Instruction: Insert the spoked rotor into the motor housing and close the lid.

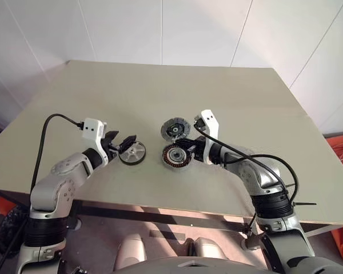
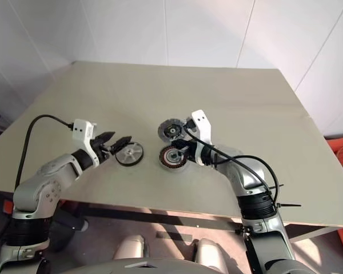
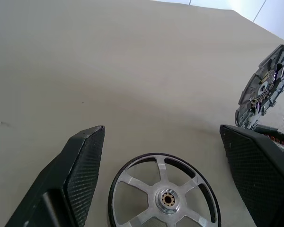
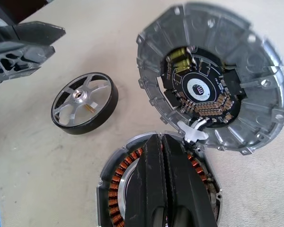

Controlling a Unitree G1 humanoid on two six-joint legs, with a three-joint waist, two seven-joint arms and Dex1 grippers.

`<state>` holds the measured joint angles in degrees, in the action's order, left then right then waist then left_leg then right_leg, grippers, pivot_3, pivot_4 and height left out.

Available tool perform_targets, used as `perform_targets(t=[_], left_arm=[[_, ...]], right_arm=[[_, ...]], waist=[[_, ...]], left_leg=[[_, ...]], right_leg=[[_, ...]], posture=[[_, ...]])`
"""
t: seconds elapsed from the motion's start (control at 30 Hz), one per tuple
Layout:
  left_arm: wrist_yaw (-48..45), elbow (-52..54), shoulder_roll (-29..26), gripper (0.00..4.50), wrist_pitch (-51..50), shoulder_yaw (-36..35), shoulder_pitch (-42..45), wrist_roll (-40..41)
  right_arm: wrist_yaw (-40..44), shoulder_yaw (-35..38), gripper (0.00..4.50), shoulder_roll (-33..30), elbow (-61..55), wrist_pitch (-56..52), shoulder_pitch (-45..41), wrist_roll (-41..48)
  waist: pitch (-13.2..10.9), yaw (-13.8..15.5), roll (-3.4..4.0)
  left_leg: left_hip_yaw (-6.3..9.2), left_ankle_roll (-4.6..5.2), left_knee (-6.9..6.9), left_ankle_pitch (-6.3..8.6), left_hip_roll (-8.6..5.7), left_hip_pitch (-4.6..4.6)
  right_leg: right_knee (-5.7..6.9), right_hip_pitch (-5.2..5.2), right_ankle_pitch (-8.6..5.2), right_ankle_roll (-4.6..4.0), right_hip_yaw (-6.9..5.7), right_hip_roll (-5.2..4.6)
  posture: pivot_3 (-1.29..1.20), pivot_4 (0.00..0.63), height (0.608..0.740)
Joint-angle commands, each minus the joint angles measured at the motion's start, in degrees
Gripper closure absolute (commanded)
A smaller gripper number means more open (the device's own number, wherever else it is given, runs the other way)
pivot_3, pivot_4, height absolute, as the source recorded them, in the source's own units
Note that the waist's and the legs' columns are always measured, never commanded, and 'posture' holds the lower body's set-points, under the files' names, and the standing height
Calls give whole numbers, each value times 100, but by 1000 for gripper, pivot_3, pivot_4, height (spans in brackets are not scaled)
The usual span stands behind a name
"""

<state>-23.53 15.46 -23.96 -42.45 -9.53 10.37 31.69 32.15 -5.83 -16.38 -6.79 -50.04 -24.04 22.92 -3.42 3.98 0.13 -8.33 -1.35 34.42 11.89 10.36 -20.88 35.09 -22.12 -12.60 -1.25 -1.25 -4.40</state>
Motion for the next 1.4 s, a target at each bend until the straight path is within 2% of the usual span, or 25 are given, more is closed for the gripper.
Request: perform_targets(t=[0.03,0.23,0.4,0.47,0.53,0.67,0.87,1.03,1.27,1.4], left_arm=[[-58,101,-136,381,-253,-204,15,201],[-347,-25,-635,381,-521,-496,-228,313],[-720,-388,-1006,381,-580,-558,-348,313],[-825,-480,-950,381,-688,-593,-250,504],[-879,-512,-835,20,-798,-606,-129,698],[-573,-564,-601,9,-1150,-670,119,885],[-221,-623,-620,9,-2325,-895,381,1337],[35,-701,-446,9,-3004,-1436,473,1876],[413,-773,-145,9,-3547,-1826,428,2228],[601,-820,74,9,-3680,-1789,381,2204]], right_arm=[[6,193,4469,-233,-173,149,-46,-35],[21,477,4469,-685,-91,244,-79,-75],[17,549,4469,-727,-78,252,-100,-81],[5,549,4469,-701,-124,239,-100,-64],[-10,535,4500,-681,-137,233,-102,-66],[-15,562,4500,-669,-127,230,-119,-58],[-44,581,4500,-660,-108,230,-126,-67],[-68,578,4500,-657,-113,222,-122,-58],[-71,581,4500,-659,-77,213,-133,-48],[-75,584,4500,-664,-58,213,-148,-54]], waist=[[0,7,0],[-1,1,1],[-2,1,3],[-1,7,3],[-1,21,3],[-1,21,3],[-1,-5,3],[-2,5,3],[-2,8,2],[-2,10,2]], left_leg=[[0,0,0,0,-1,-1],[-1,0,0,0,1,0],[-1,0,0,0,2,2],[-1,0,0,0,2,1],[-1,0,0,0,-1,0],[-1,0,0,0,-1,1],[-2,-1,0,-1,2,3],[-2,-1,0,-1,1,2],[-2,-1,0,0,1,2],[-2,-1,0,0,1,1]], right_leg=[[0,0,0,0,0,-1],[1,-3,0,0,0,2],[1,-3,-1,0,0,3],[1,-3,-1,0,1,2],[1,-2,0,0,0,0],[2,-2,0,-2,0,0],[10,-6,-2,-7,1,2],[10,-6,-4,-8,1,2],[9,-5,-4,-8,1,2],[8,-5,-4,-8,1,2]], posture=[[0,0,740],[0,0,740],[0,0,740],[0,0,740],[0,0,740],[0,0,740],[0,0,740],[0,0,740],[0,0,740],[0,0,740]])
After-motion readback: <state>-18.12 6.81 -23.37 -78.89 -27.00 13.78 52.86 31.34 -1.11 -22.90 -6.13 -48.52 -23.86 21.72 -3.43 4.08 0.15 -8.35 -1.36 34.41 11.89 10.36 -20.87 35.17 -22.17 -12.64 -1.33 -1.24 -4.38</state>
